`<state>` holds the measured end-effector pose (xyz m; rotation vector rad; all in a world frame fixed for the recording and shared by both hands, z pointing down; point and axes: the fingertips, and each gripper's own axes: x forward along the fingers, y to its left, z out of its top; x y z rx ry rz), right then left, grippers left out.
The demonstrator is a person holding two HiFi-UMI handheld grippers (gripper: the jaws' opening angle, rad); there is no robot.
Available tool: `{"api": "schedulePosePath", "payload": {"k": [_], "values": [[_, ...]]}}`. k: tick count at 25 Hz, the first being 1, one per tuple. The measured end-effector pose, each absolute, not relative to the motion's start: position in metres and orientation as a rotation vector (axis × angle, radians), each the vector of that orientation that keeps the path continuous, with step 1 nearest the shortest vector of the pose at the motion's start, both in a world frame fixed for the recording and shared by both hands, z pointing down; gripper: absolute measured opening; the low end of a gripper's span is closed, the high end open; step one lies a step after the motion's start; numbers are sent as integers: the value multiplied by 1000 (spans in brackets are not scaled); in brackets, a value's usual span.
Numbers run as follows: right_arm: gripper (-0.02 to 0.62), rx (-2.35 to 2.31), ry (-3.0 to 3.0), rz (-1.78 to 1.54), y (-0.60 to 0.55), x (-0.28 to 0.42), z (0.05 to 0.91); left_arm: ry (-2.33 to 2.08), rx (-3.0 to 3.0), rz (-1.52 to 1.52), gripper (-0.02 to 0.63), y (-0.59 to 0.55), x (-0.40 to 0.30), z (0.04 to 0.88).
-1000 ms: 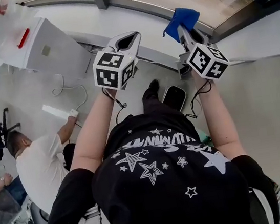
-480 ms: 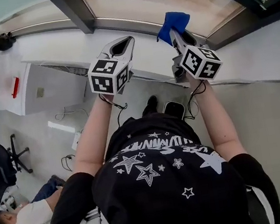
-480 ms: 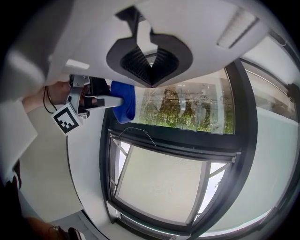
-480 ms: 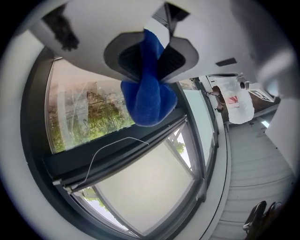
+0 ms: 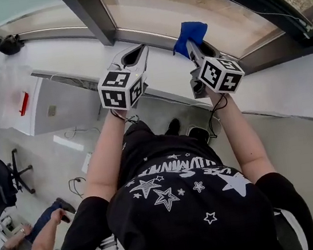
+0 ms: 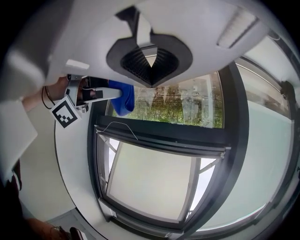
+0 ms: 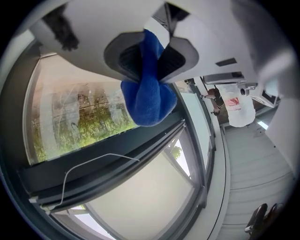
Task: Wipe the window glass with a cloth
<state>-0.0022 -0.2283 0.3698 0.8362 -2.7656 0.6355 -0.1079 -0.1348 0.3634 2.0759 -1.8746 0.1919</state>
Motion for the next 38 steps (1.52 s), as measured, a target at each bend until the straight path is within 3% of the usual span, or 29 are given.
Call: {"api": "schedulePosePath", "payload": {"k": [25, 38], "values": [[75, 802, -2709, 551, -273, -307, 396, -1849, 2109, 74, 8, -198, -391, 368], [75, 764, -2681, 517, -319, -412, 429, -1877, 2102, 54, 9, -209, -453, 376]]}}
